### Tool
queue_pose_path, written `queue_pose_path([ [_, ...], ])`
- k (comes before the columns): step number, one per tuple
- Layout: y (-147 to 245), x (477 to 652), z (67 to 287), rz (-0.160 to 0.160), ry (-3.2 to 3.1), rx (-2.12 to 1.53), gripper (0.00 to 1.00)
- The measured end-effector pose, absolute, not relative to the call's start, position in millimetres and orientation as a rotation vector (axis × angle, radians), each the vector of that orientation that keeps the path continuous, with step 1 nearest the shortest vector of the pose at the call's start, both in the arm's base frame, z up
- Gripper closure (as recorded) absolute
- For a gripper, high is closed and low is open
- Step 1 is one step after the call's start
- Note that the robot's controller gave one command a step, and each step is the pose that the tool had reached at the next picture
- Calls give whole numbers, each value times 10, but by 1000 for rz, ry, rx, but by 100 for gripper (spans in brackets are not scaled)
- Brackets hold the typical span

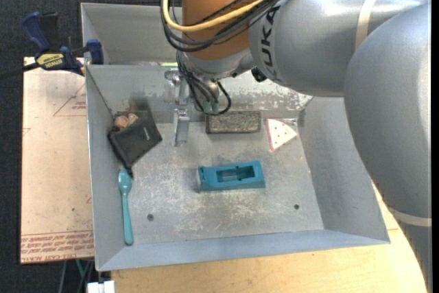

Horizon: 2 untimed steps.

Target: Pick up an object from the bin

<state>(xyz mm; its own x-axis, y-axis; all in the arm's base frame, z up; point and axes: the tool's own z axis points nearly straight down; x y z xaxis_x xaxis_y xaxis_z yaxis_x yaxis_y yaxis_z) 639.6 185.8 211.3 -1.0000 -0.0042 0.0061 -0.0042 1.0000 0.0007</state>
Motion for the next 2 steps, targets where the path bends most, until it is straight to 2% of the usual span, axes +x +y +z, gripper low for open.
queue_pose_path([
  [1,1848,6412,2167,-3,-3143,2,0],
  [2,1754,6446,1530,-5,-3147,71,0],
])
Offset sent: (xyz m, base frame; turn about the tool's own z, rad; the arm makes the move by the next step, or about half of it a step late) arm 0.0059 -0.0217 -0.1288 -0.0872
